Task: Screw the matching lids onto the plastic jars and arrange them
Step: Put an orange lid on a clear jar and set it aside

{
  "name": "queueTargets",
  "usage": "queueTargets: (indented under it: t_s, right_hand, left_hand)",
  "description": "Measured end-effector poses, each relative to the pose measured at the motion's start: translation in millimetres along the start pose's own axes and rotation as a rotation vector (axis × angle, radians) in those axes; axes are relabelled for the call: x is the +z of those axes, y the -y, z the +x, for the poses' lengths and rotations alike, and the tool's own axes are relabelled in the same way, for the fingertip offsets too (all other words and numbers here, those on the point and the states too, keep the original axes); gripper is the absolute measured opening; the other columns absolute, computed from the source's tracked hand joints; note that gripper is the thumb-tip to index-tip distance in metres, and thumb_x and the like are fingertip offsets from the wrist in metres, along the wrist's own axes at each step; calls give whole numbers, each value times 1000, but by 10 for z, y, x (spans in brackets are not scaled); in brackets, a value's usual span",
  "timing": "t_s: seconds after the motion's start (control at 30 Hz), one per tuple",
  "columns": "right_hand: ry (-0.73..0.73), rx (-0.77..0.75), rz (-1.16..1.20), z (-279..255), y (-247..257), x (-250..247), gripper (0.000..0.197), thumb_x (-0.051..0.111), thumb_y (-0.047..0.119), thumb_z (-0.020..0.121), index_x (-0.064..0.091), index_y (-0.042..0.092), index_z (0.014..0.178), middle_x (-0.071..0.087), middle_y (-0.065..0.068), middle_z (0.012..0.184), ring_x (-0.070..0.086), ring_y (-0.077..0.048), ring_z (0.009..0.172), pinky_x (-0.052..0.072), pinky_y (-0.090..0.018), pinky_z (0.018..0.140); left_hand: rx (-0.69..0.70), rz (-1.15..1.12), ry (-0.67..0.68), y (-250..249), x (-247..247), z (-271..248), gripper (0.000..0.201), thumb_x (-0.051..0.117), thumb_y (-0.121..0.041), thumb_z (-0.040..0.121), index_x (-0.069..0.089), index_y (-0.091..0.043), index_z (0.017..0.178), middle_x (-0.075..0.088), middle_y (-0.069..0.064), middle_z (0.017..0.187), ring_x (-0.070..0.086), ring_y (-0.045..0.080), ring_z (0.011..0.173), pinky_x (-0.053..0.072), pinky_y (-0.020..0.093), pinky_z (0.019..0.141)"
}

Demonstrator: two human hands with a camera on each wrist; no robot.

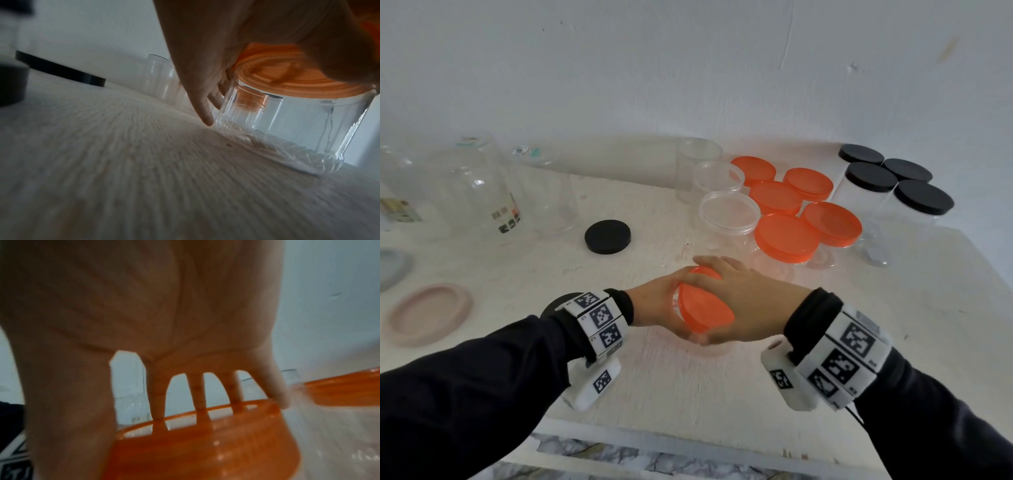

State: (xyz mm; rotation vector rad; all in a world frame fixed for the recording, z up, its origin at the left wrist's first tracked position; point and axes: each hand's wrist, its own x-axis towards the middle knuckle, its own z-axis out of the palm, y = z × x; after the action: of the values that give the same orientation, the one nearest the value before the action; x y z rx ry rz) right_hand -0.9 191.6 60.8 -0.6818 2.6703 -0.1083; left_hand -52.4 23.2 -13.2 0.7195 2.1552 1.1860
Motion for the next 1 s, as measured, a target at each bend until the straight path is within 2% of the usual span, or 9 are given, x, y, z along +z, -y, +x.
queueTargets:
  t_s: [0.07, 0.17, 0.27, 0.33, 0.47, 0.53, 0.67, 0.9, 1.0]
  right_hand:
    - [21, -37, 23, -4, -51, -16, 85, 68, 45, 75, 16, 45, 143, 10, 5, 150, 17, -27, 133, 37, -45, 102]
    - [-122, 37, -86, 10, -6, 33, 83, 65, 60, 69, 24, 45, 139, 32, 1, 132, 36, -23, 107, 44, -34, 81]
    - [-207, 78, -182, 24, 67, 86, 84, 58, 70, 68, 28, 38, 139, 39, -2, 121, 38, -22, 94, 45, -34, 74]
    - [-205, 58, -190, 3, 38, 86, 84, 54, 73, 70, 25, 38, 141, 40, -3, 124, 40, -22, 95, 43, -33, 74]
    - [-116, -52, -118, -46, -58, 51, 83, 54, 69, 75, 14, 46, 143, 22, -1, 148, 36, -28, 123, 42, -39, 90]
    - [-151, -45, -151, -30, -63, 80, 83, 52, 72, 74, 18, 44, 143, 28, -1, 145, 41, -27, 114, 44, -36, 85]
    - [-237, 8, -139, -3, -35, 217, 86, 34, 80, 64, 40, 35, 137, 52, -8, 121, 51, -28, 87, 37, -29, 57]
    - [-315, 50, -75, -9, -2, 286, 88, 29, 79, 62, 42, 33, 136, 53, -9, 120, 50, -30, 87, 36, -29, 56]
    - [-343, 56, -51, -3, -16, 335, 88, 29, 78, 62, 45, 32, 135, 54, -10, 119, 51, -30, 85, 36, -29, 55]
  left_hand:
    - [8, -15, 16, -5, 10, -1, 88, 86, -15, 58, 32, -40, 123, 48, -17, 120, 49, 0, 110, 42, 14, 86]
    - [7, -14, -10, -6, 20, 0, 89, 87, -17, 55, 32, -40, 121, 47, -19, 119, 47, -4, 109, 40, 10, 83]
    - [10, 0, 6, 6, 11, 5, 88, 84, -8, 61, 28, -37, 123, 47, -19, 116, 47, -6, 106, 41, 7, 79]
    - [12, 0, 14, 6, 1, 5, 89, 85, -10, 61, 28, -38, 123, 47, -19, 117, 48, -5, 106, 42, 8, 80]
    - [27, -7, 29, -21, 9, -2, 89, 88, -26, 52, 34, -44, 121, 51, -17, 118, 51, -3, 108, 45, 15, 83]
    - [29, -3, 30, -31, 11, -3, 89, 87, -30, 50, 35, -42, 122, 52, -17, 116, 52, -3, 106, 45, 14, 81]
    - [38, 30, 14, -34, 6, -5, 96, 85, -38, 46, 36, -32, 129, 54, -16, 116, 53, -4, 105, 45, 11, 80]
    - [48, 123, -13, -117, 22, -13, 78, 75, -48, 40, 37, -45, 109, 54, -21, 103, 50, -19, 93, 41, 2, 73]
    - [41, 169, -11, -133, 18, -4, 76, 72, -52, 39, 36, -47, 106, 53, -23, 102, 50, -19, 92, 41, 2, 74]
